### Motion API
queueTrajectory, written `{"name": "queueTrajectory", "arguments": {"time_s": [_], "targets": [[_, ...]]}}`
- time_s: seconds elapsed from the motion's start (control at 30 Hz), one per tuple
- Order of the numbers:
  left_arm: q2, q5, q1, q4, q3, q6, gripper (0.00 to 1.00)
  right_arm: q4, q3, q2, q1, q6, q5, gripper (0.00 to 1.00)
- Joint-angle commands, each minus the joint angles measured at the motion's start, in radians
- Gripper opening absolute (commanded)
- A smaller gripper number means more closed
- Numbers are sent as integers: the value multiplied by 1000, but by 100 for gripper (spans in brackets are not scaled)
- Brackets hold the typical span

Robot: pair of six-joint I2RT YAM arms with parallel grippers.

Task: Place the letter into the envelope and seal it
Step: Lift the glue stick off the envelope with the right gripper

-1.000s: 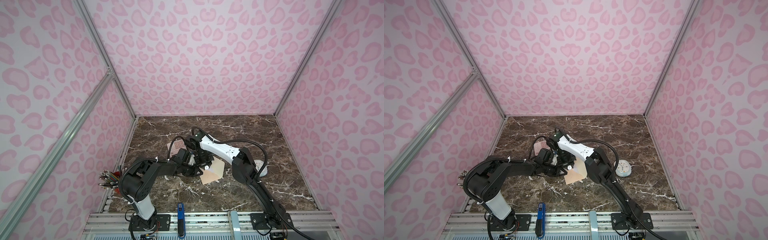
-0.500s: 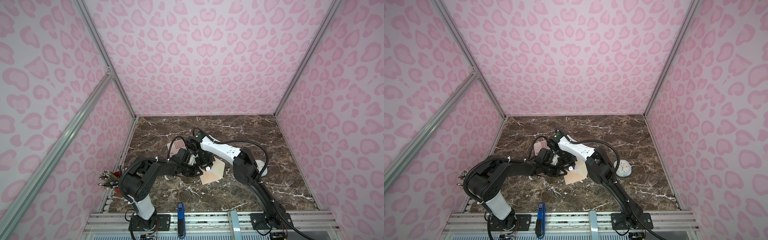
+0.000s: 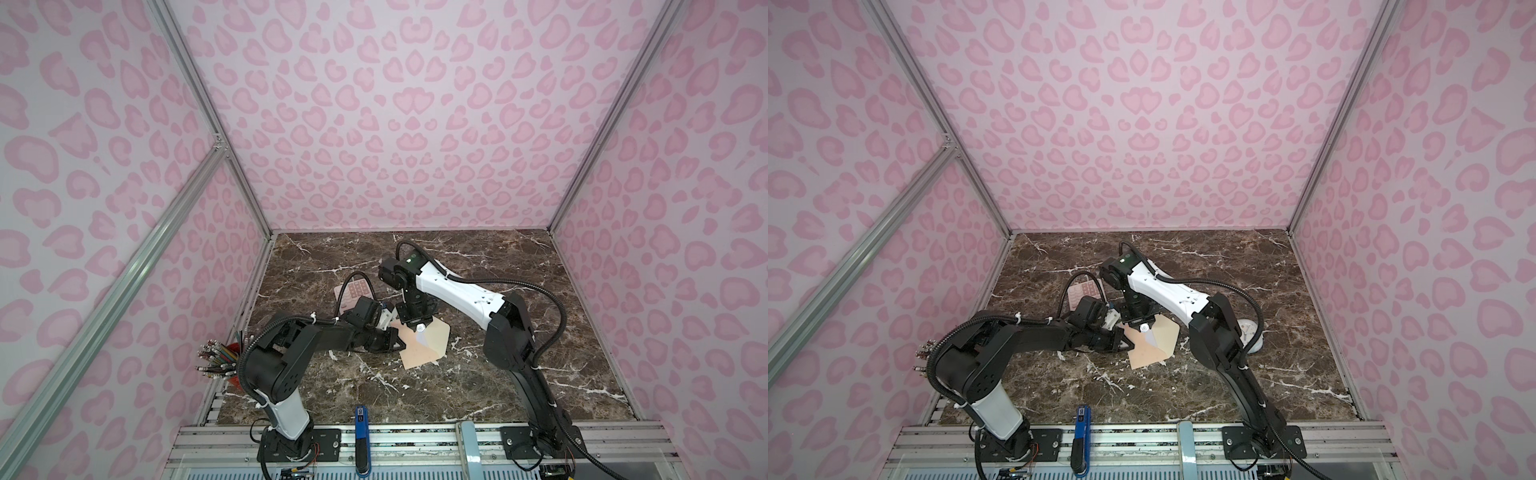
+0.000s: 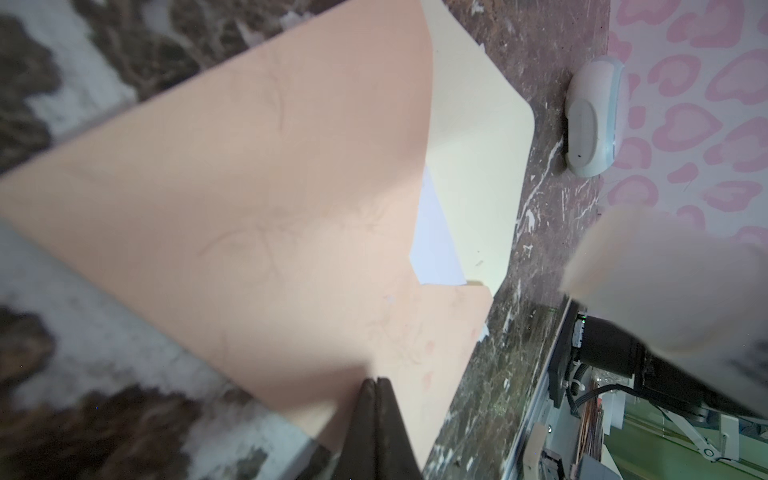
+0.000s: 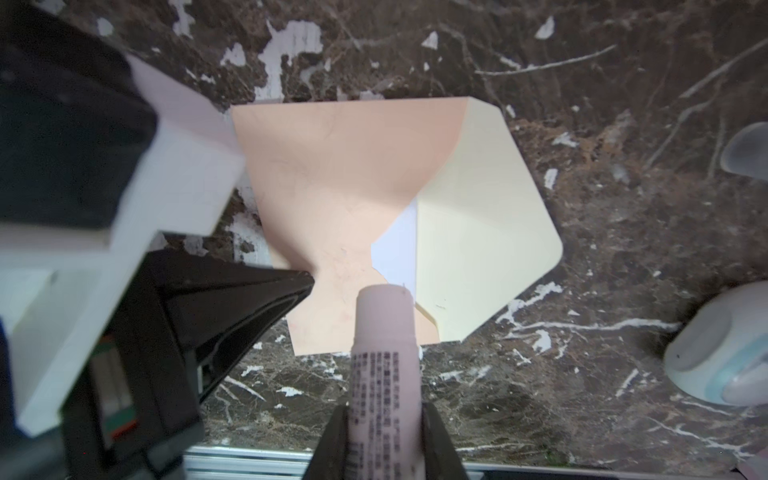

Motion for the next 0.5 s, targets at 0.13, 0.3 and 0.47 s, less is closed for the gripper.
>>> {"name": "queueTrajectory", "arguments": {"time_s": [0.13,0.3,0.47], "targets": [[-31,-116,0,-129,13,-12,3,144,-203,-182,-24,29,9,0],[-78,-122,-2,-170,40,-13,3,261,-349,-321,-35,37,-3,0],[-130,-146,-3,-230,63,-8,8,361,-472,-459,-53,53,-3,0]]}}
